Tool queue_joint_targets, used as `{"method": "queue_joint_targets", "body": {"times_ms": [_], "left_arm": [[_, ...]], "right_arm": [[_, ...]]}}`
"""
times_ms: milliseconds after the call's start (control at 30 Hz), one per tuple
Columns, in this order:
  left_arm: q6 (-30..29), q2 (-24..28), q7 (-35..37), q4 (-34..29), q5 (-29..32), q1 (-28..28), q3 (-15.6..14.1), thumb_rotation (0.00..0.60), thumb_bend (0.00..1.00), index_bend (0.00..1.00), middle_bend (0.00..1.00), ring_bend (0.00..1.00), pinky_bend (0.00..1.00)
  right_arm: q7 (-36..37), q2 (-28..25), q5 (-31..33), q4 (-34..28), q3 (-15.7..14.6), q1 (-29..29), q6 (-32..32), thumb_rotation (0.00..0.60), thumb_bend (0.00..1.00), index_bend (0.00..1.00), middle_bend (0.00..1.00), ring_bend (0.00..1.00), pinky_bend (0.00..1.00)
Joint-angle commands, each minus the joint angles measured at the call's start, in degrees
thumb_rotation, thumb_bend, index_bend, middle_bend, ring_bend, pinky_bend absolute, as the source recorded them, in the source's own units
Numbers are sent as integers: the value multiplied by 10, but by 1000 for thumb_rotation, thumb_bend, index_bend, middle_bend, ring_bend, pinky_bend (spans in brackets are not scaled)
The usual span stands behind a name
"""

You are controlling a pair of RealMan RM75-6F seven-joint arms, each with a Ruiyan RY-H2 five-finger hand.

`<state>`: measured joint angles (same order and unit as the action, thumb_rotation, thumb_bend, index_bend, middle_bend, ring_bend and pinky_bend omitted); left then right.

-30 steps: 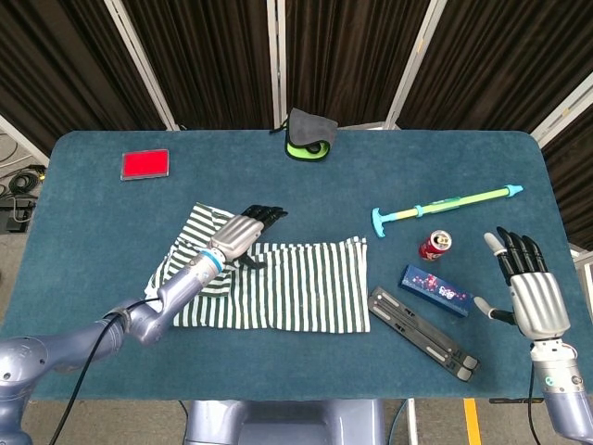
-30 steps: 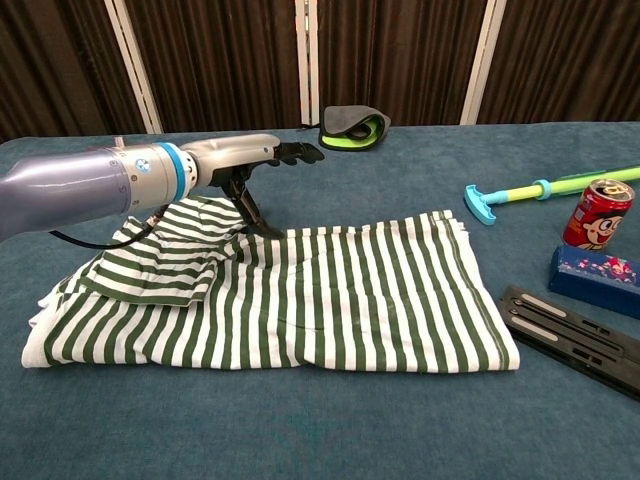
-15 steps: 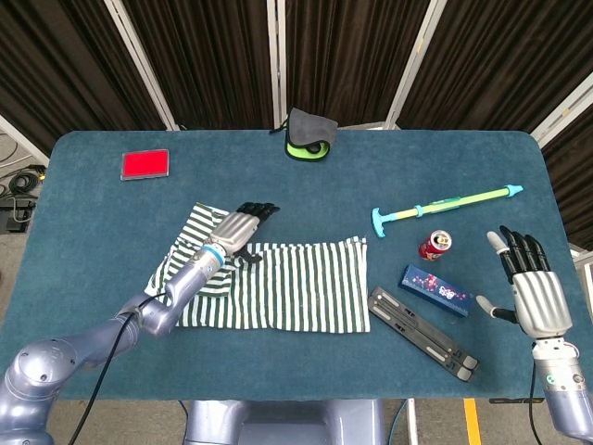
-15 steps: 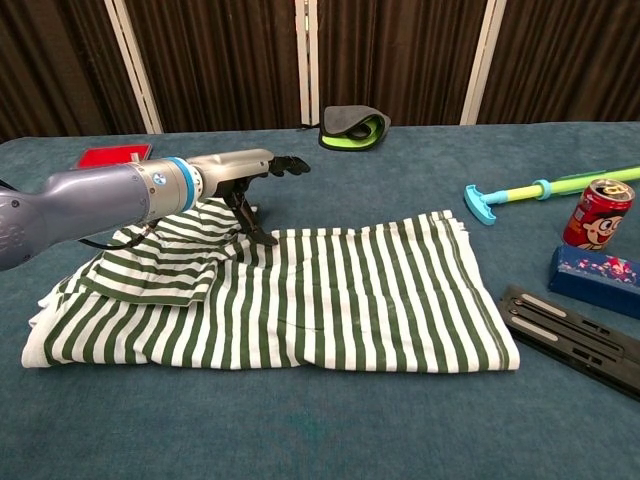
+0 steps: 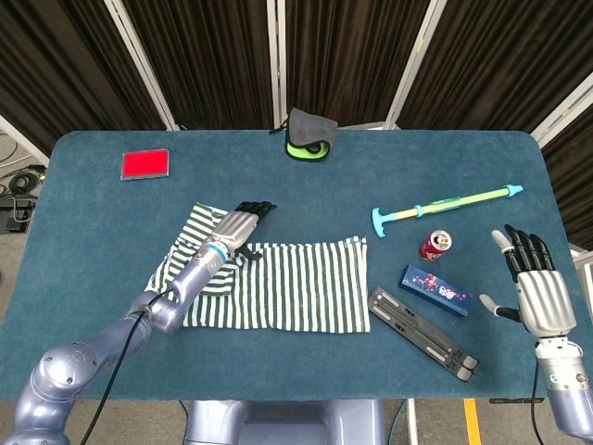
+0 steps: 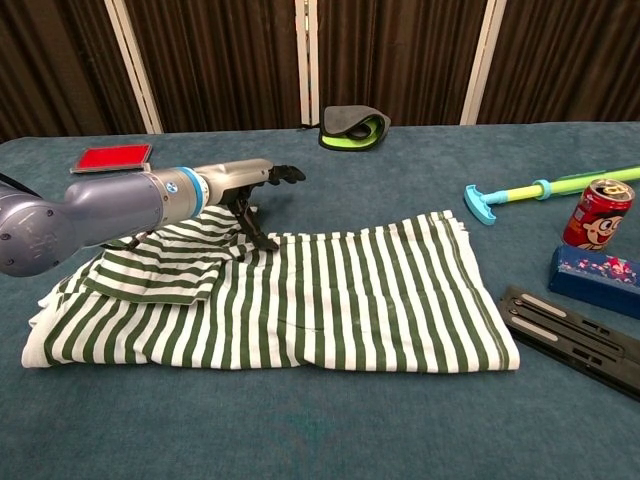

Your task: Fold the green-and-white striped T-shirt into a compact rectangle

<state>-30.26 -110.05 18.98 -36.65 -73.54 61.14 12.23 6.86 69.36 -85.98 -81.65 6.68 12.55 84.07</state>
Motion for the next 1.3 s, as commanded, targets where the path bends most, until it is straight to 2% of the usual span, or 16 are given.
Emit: {"method": "queue_joint_targets", "body": {"times_ms": [33,233,433,567,800,1000,1167,1300], "left_arm": [[7,-10,10,16,-2,3,-1,600,226,0,0,0,0],[13,-18,25,33,-5,7,0,600,226,0,0,0,0],[-4,-7,40,19,-13,5,3,600,226,0,0,0,0],[-14,18,47,-12,-15,-1,7,600,226,0,0,0,0],[-6,96,56,-111,-2,-17,14,600,227,0,0,0,0],[1,130,40,-142,24,-26,22,600,226,0,0,0,0],[10,124,14,-113,45,-24,24,600,226,0,0,0,0],[30,101,-2,-61,59,-14,23,600,251,2,0,0,0]], "right_arm": [[1,0,0,1,0,0,-1,600,0,112,0,0,0],[2,0,-1,1,2,0,-1,600,0,112,0,0,0],[3,-1,-2,-1,2,-1,1,600,0,112,0,0,0],[4,-2,-3,-3,3,-2,1,600,0,118,0,0,0],[5,-5,-14,-10,1,-4,12,600,0,124,0,0,0],[2,-7,-20,-16,0,-6,16,600,0,127,0,0,0],[0,-7,-21,-17,0,-6,16,600,0,130,0,0,0],[-3,-5,-19,-14,0,-5,11,600,0,134,0,0,0]]}}
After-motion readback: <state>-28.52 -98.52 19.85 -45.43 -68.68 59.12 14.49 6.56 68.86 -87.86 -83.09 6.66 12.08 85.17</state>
